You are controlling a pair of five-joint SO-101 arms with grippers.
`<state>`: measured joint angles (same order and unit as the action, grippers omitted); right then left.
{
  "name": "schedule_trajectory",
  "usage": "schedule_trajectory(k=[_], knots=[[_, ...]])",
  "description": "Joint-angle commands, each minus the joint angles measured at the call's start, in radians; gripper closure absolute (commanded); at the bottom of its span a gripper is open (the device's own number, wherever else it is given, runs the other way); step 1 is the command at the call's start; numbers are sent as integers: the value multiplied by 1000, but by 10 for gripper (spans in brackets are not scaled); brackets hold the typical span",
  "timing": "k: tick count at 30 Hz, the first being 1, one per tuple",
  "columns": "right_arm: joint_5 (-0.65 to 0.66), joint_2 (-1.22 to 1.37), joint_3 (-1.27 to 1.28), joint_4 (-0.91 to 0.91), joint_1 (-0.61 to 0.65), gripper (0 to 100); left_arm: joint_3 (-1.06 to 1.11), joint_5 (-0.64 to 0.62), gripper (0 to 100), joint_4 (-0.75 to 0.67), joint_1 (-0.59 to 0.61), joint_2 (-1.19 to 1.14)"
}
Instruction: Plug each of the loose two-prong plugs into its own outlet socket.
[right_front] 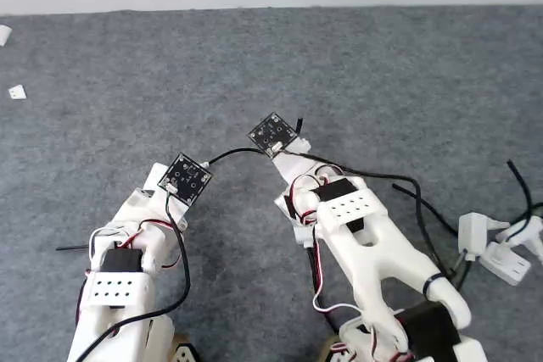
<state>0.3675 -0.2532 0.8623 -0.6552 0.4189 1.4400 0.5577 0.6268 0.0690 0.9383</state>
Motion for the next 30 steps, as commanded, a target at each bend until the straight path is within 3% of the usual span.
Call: schedule_trajectory(k=[1,15,22,30], knots=[[-8,-2,-2,-30,13,991,-12,-9,987,-14,8,15],[-40,-15,-9,-166,-51,983,-12,-8,987,-15,2,12],[-71,-53,-40,-165,-50,720,-12,-6,987,-17,2,12],[-244,-136,-21,-348,58,723,-12,-6,987,-17,3,12]])
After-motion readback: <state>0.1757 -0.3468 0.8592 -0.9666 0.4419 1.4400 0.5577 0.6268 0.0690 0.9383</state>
